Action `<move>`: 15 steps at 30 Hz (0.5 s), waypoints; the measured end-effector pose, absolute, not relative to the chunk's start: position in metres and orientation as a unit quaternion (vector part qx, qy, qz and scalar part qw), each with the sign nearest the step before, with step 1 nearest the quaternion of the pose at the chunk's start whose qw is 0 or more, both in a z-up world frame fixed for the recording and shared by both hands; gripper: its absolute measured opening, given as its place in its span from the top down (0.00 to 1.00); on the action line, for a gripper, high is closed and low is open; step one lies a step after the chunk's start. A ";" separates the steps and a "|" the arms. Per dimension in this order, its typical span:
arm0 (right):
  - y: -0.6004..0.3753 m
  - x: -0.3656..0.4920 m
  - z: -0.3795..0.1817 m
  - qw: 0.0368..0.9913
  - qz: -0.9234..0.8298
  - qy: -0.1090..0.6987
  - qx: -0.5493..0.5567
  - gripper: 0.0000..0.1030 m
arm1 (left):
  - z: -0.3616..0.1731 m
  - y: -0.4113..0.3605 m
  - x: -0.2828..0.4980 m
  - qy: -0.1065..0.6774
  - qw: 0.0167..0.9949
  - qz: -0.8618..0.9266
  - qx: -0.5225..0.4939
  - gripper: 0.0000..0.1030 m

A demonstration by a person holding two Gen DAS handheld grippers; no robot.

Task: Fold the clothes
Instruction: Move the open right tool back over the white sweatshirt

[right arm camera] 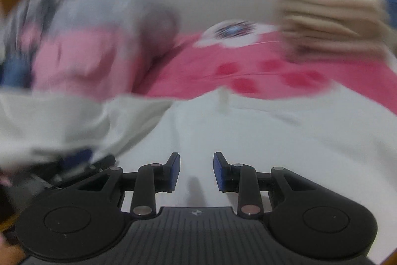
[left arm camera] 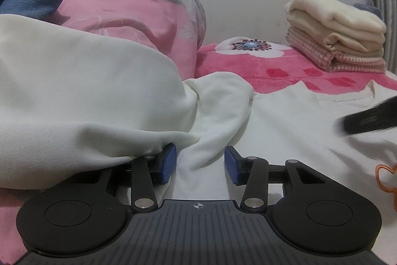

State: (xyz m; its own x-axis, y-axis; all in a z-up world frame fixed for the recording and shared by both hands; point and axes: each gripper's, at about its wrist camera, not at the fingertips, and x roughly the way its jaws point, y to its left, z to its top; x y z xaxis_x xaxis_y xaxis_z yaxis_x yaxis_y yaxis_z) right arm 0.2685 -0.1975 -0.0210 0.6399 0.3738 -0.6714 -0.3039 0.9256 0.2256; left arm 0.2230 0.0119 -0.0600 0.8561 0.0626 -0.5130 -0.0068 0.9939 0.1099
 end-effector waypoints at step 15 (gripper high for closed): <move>-0.199 0.337 -0.039 0.889 0.150 0.432 0.034 0.85 | -0.061 0.014 0.224 0.269 0.962 0.013 0.043 0.56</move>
